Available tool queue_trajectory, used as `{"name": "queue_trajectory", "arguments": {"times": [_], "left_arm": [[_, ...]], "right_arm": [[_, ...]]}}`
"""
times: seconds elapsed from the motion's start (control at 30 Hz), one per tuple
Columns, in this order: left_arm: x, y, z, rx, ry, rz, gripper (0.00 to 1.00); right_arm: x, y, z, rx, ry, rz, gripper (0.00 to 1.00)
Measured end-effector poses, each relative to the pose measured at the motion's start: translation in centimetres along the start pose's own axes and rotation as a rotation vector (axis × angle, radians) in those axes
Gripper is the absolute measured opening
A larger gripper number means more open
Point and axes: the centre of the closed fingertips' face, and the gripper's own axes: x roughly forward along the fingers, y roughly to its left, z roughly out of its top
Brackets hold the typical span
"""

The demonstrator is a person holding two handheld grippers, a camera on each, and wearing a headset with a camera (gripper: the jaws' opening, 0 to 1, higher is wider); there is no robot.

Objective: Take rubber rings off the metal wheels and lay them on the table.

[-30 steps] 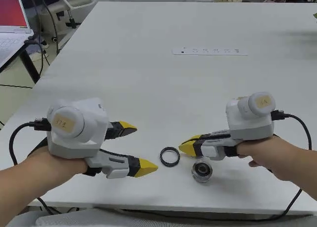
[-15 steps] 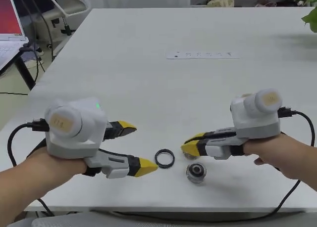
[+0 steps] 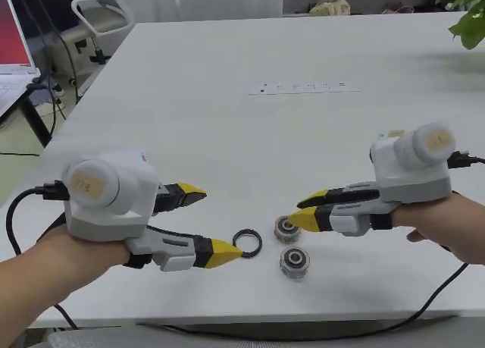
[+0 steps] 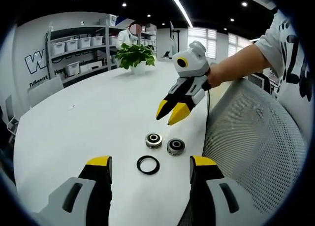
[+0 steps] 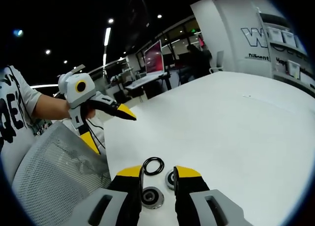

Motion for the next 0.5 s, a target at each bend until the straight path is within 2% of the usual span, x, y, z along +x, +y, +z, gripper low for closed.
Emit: {"name": "queue_trajectory", "arguments": {"times": [0.5], "left_arm": [[-0.3, -0.8, 1.3, 0.006, -0.023, 0.004, 0.64]], "right_arm": [[-3.7, 0.2, -0.8, -0.097, 0.006, -0.042, 0.41]]}}
